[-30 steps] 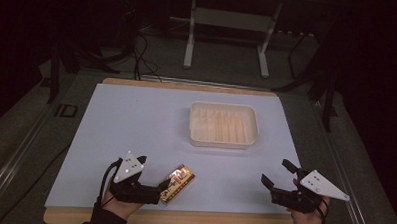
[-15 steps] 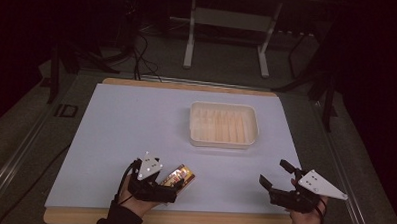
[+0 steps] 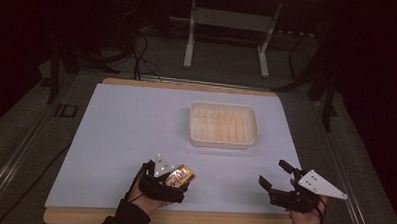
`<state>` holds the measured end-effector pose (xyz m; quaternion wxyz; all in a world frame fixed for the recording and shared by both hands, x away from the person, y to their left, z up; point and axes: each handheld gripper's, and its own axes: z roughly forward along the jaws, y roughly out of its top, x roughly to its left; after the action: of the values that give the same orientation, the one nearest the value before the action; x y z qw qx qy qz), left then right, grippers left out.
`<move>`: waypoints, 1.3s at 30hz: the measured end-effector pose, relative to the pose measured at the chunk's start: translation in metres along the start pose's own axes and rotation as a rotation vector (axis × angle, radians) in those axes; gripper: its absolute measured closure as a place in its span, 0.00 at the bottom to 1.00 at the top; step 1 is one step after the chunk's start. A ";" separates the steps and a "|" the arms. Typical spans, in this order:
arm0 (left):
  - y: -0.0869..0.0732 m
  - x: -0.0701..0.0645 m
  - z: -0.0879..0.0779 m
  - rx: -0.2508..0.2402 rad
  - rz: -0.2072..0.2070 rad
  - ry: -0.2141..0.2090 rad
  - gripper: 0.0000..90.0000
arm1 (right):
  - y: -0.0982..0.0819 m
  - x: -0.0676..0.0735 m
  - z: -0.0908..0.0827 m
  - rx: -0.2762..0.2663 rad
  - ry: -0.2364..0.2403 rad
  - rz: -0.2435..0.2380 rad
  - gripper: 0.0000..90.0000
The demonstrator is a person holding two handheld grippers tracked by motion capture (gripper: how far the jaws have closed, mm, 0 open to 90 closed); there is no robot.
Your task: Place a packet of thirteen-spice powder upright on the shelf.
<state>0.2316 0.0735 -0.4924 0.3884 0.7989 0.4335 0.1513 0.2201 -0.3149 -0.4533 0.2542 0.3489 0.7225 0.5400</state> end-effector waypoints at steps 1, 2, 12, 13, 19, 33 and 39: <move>0.000 0.001 0.002 0.005 0.000 -0.003 0.02 | 0.000 0.000 0.000 0.001 0.001 0.000 0.13; -0.001 0.001 0.004 0.007 0.003 -0.008 0.02 | 0.000 0.000 0.000 0.001 0.002 0.000 0.13; -0.008 0.005 0.026 0.096 0.045 -0.019 0.03 | -0.001 -0.001 0.001 0.009 0.009 0.008 0.13; -0.009 0.004 0.028 0.101 0.058 -0.002 0.03 | -0.001 -0.001 0.001 0.009 0.009 0.009 0.13; -0.012 0.002 0.032 0.124 0.090 -0.001 0.06 | -0.001 -0.002 0.001 0.011 0.010 0.012 0.13; -0.017 -0.001 0.037 0.186 0.119 0.035 0.17 | -0.002 -0.002 0.002 0.025 0.014 0.013 0.13; -0.017 -0.003 0.038 0.207 0.136 0.030 0.22 | -0.002 -0.002 0.002 0.026 0.014 0.014 0.13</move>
<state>0.2420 0.0577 -0.5299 0.2860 0.8600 0.3976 0.1435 0.2225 -0.3158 -0.4556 0.2410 0.3534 0.7288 0.5347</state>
